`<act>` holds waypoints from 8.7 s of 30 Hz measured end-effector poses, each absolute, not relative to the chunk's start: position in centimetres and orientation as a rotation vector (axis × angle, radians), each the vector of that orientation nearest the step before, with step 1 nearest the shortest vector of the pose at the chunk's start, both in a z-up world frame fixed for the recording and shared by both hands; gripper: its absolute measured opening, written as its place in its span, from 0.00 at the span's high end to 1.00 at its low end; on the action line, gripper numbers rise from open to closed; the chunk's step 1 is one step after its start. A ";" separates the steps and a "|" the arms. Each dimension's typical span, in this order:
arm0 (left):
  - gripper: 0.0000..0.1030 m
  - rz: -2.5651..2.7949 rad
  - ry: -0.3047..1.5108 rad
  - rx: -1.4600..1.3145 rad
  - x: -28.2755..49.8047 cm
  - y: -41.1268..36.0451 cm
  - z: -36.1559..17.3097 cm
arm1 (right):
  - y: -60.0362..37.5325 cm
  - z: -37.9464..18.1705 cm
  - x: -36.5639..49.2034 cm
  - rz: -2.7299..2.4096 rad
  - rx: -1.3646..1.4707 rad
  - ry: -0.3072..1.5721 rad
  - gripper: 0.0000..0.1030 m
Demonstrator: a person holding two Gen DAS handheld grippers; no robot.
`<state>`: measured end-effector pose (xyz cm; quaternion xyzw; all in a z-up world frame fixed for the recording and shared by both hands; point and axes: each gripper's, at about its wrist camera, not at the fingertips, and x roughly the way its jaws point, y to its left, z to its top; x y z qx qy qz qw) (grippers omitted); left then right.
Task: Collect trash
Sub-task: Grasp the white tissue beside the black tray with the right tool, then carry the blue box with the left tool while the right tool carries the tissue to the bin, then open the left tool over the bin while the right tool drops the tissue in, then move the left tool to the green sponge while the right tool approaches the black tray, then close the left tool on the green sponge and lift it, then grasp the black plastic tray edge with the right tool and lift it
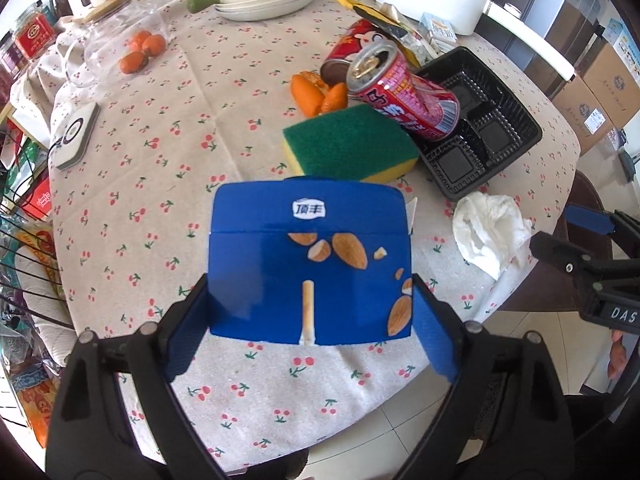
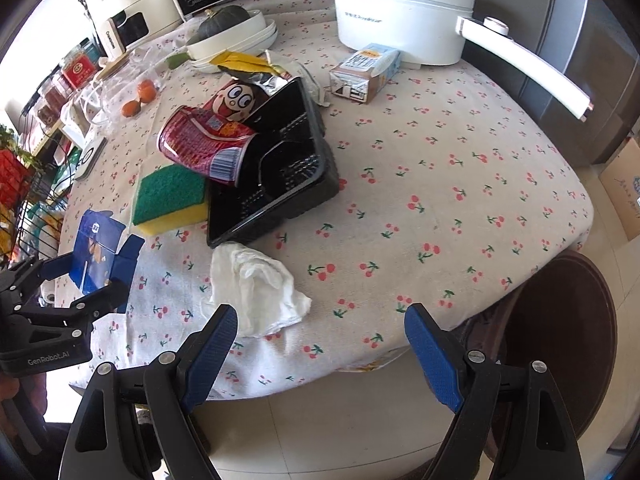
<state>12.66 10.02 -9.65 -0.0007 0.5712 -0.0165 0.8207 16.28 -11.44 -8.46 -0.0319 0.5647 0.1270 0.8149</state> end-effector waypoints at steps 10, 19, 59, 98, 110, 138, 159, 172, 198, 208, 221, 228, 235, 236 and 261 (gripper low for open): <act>0.11 -0.042 1.219 -0.015 12.4 11.1 -9.6 | -8.0 -10.9 17.0 0.297 -0.126 1.247 0.15; 0.11 -0.043 1.221 -0.017 12.3 11.2 -9.6 | -6.5 -12.1 17.5 0.250 -0.221 1.228 0.18; 0.11 -0.205 1.165 0.033 12.6 2.0 -7.6 | -19.2 -5.1 15.4 0.223 -0.024 1.100 0.80; 0.04 -0.615 1.087 0.196 11.6 -26.7 -13.2 | -46.0 -6.8 4.8 -0.132 0.203 1.114 0.80; 0.01 -0.585 1.048 0.243 11.6 -23.4 -11.7 | -44.7 -6.6 5.8 -0.113 0.178 1.116 0.80; 0.01 -0.315 1.034 0.157 12.0 -5.4 -7.4 | -34.8 -5.0 11.2 -0.019 0.136 1.108 0.26; 0.01 -0.073 1.101 -0.075 14.0 9.1 -7.7 | -20.5 -5.0 16.3 0.138 0.047 1.122 0.18; 0.01 -0.071 1.108 -0.154 19.7 8.7 -10.3 | -18.8 -6.2 17.7 0.141 0.059 1.159 0.17; 0.34 -0.203 1.056 0.234 19.1 7.5 -10.8 | -18.2 -7.0 17.3 0.132 0.027 1.186 0.17; 0.11 -0.220 1.029 0.389 21.4 5.0 -13.0 | -18.5 -7.5 17.2 0.128 -0.004 1.203 0.17; 0.35 -0.200 1.155 0.255 20.2 7.3 -12.7 | -18.5 -7.2 17.4 0.122 -0.015 1.194 0.17; 0.35 -0.093 1.273 0.179 17.7 10.3 -12.8 | -16.7 -6.9 17.4 0.149 -0.024 1.179 0.17; 0.29 -0.118 1.259 0.108 16.4 11.6 -12.6 | -15.8 -7.2 17.3 0.158 -0.045 1.182 0.17; 0.27 -0.122 1.260 0.127 16.4 11.2 -12.9 | -15.8 -7.3 17.3 0.158 -0.046 1.182 0.17; 0.36 -0.041 1.209 -0.074 14.5 14.3 -9.2 | -9.7 -6.9 20.5 0.394 0.159 1.083 0.31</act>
